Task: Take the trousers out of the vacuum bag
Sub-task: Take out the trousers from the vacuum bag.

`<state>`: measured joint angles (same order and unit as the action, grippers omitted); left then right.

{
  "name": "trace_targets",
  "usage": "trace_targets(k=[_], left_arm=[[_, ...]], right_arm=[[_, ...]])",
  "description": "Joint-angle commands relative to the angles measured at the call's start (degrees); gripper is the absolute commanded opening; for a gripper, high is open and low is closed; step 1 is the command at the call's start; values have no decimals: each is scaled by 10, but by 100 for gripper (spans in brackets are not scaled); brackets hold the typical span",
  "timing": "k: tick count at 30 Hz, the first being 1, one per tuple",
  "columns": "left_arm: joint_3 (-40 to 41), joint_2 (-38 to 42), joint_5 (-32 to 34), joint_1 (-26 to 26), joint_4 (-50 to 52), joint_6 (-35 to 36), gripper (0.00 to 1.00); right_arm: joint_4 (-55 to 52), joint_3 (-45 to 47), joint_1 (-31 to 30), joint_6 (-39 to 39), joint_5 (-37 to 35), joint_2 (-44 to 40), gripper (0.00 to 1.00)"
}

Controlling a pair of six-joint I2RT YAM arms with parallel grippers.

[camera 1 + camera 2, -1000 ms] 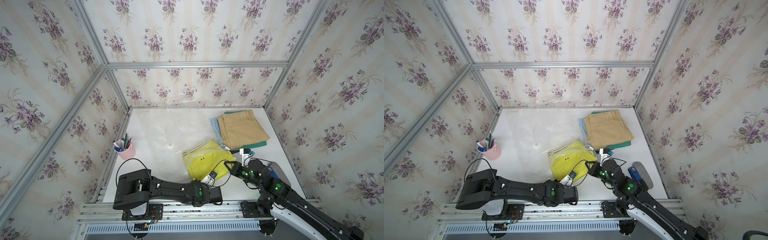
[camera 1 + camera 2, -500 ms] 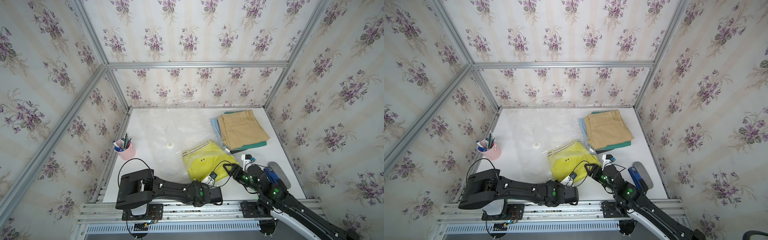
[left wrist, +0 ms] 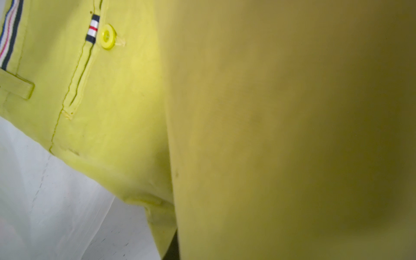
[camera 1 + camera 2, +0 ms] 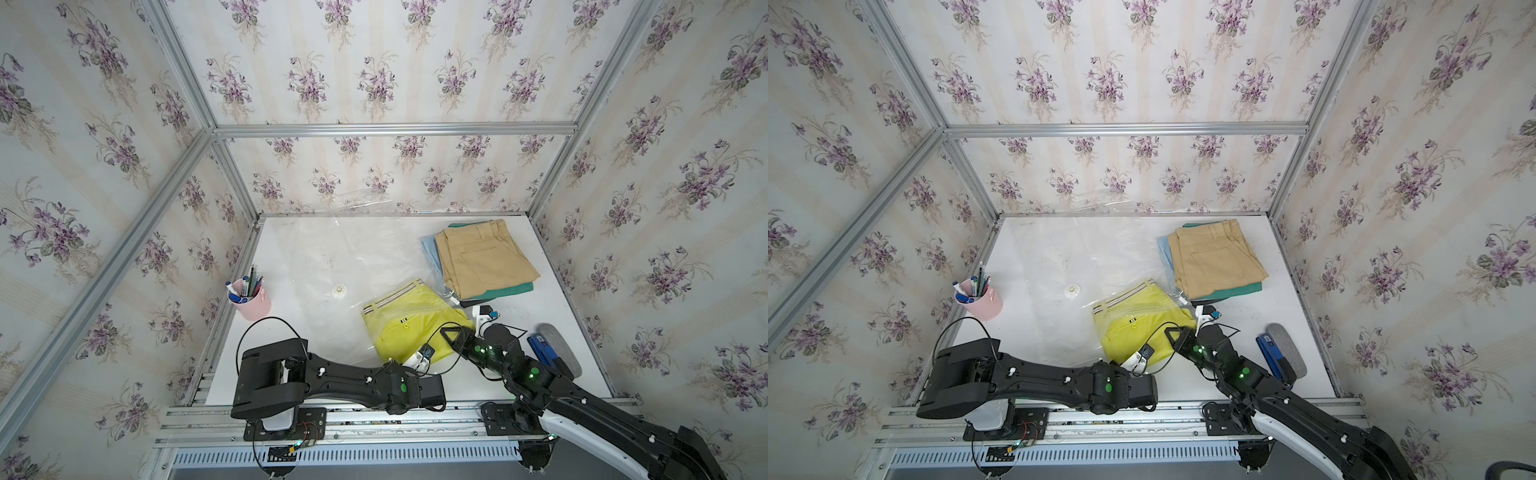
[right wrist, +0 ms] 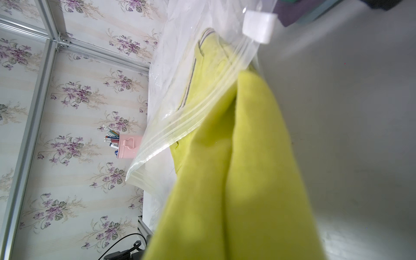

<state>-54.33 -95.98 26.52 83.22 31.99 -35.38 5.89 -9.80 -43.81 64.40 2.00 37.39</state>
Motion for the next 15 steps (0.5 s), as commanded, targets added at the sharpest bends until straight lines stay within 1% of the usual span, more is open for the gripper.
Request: trace_targets(k=[1, 5, 10, 15], left_arm=[[-19, 11, 25, 6, 5, -4, 0], [-52, 26, 53, 17, 50, 0, 0], [-96, 64, 64, 23, 94, 31, 0], [-137, 107, 65, 25, 144, 71, 0]], right_arm=[[12, -17, 0, -22, 2, -16, 14], [-53, -55, 0, -41, -6, -60, 0], [-125, -118, 0, -60, 3, -98, 0], [-169, -187, 0, -87, 25, -99, 0]])
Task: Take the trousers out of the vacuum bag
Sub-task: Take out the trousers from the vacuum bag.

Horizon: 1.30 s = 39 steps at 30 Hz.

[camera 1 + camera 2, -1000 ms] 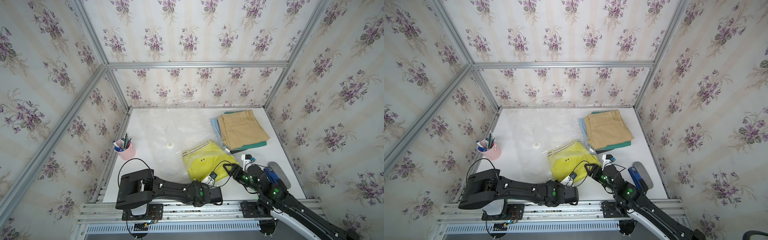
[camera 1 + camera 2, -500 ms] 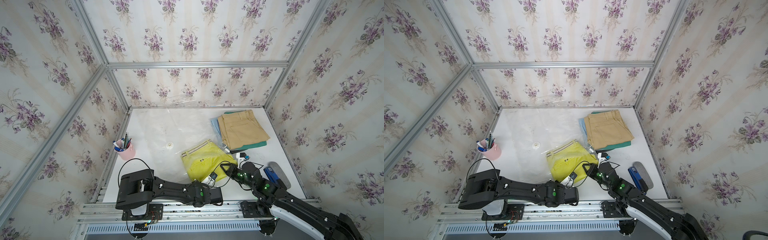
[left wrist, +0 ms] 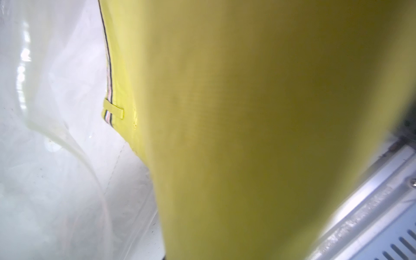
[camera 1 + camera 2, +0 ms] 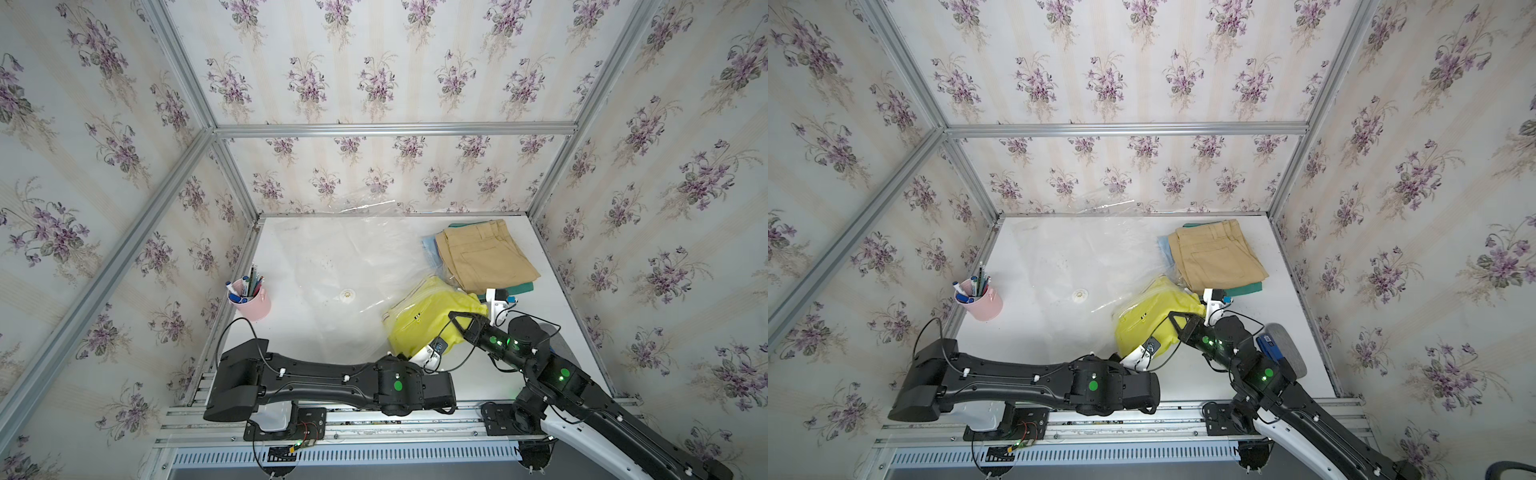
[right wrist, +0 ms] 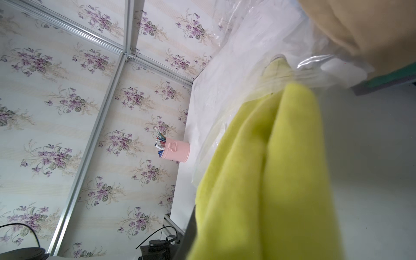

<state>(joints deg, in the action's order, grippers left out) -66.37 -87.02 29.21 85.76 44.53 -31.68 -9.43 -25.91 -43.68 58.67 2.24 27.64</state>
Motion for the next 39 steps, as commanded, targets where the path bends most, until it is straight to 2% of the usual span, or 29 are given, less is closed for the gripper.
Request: trace_targets(k=[1, 9, 21, 27, 30, 34, 37, 39], left_arm=[[-23, 26, 36, 0, 28, 43, 0], [-69, 96, -2, 0, 97, 103, 0], [-183, 143, -138, 0, 170, 209, 0], [-226, 146, -116, -1, 209, 225, 0], [-224, 149, -103, -1, 204, 225, 0], [-197, 140, -102, -2, 171, 214, 0], [-165, 128, -114, -2, 118, 200, 0], [-146, 119, -149, -2, 76, 196, 1]], right_arm=[[-26, -41, -1, -36, 27, 2, 0], [-69, -140, -2, -69, 89, 19, 0], [-103, -309, -1, -100, 211, 57, 0], [-112, -368, -1, -116, 252, 89, 0], [-115, -366, -1, -121, 249, 97, 0], [-133, -336, -1, -131, 197, 83, 0], [-153, -316, -1, -134, 167, 69, 0], [-164, -301, -1, -133, 158, 60, 0]])
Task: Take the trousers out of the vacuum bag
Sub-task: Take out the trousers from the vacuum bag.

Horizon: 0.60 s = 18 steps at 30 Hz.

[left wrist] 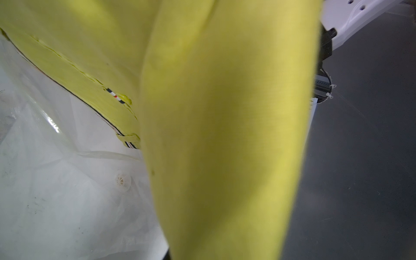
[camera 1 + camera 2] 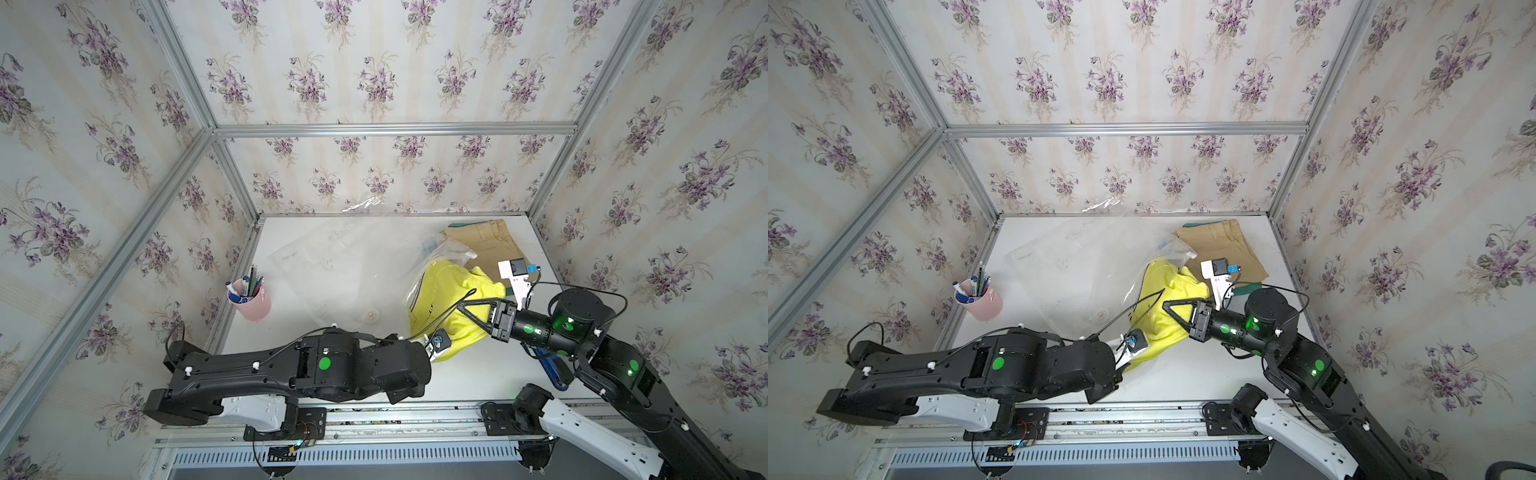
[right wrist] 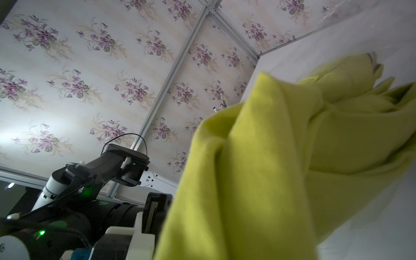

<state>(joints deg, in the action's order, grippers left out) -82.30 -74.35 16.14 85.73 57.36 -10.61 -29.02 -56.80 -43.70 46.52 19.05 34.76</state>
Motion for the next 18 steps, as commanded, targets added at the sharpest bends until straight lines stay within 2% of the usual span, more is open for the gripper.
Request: trace_targets(k=[1, 5, 6, 9, 10, 14, 18], left_arm=[[19, -16, -26, -1, -66, -22, 2], [39, -37, -72, -1, -104, -33, 30], [46, -37, -87, -1, -113, -32, 41], [60, -24, -119, -1, -121, -32, 89], [67, -11, -126, -1, -119, -31, 100], [107, 63, -112, -14, -103, -44, 100], [171, 140, -126, -84, -110, -82, 100]], right_arm=[[23, 13, -1, -10, -11, -16, 0], [-17, 24, -1, -15, -24, -30, 0], [-29, 25, -1, -17, -30, -32, 0], [-65, 31, -1, -30, -53, -41, 0], [-75, 33, -1, -36, -57, -44, 0], [-121, 31, -1, -64, -59, -49, 0], [-153, 28, -1, -83, -64, -57, 0]])
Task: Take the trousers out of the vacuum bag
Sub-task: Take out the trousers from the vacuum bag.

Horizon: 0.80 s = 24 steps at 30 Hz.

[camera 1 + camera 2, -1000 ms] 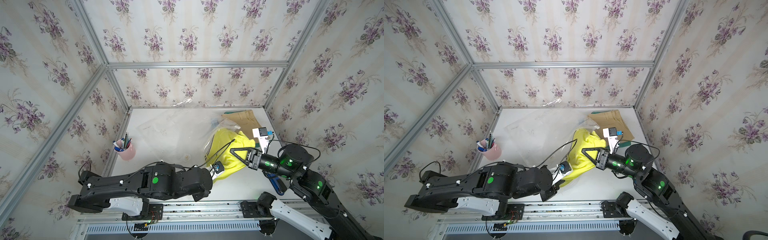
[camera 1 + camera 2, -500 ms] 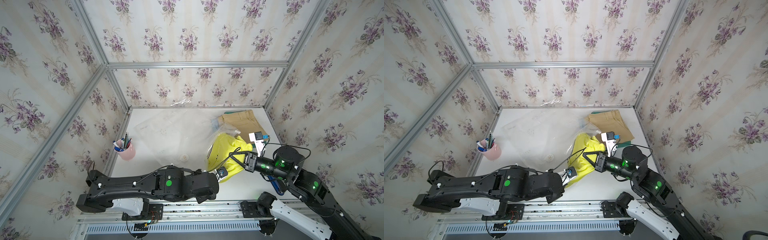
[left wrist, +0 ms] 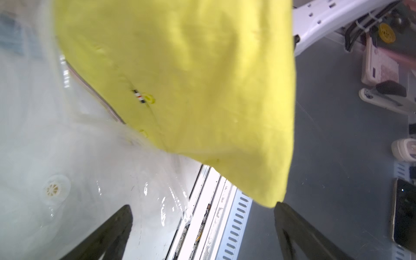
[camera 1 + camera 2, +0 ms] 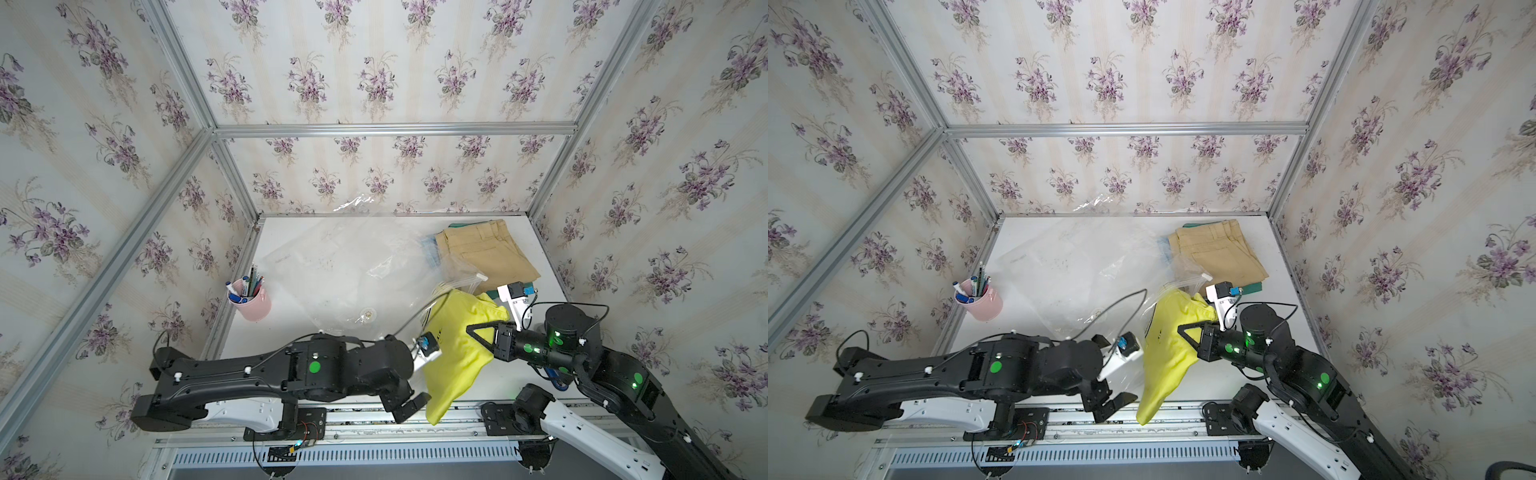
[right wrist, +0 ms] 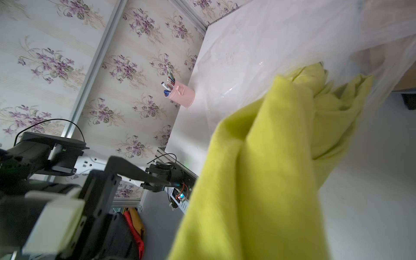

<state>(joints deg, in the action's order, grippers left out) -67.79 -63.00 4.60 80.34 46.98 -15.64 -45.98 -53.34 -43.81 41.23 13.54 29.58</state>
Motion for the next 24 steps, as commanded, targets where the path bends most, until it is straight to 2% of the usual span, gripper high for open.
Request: trace_targets(k=[1, 6, 11, 18, 21, 24], left_arm=[[39, 40, -11, -56, -8, -48, 100], [73, 14, 16, -169, 28, -112, 100], [80, -85, 46, -230, 33, -150, 100], [98, -207, 34, -319, -48, -196, 99], [95, -260, 24, -343, -93, -204, 85], [83, -317, 25, -357, -115, -212, 80]], right_arm=[[12, -6, 0, -32, -11, -8, 0], [12, 1, 0, -33, -13, -15, 0], [31, 16, 0, -26, -3, -15, 0], [46, 28, 0, -19, -2, -27, 0], [51, 29, 0, -16, -1, -29, 0], [51, 29, 0, -17, -3, -32, 0]])
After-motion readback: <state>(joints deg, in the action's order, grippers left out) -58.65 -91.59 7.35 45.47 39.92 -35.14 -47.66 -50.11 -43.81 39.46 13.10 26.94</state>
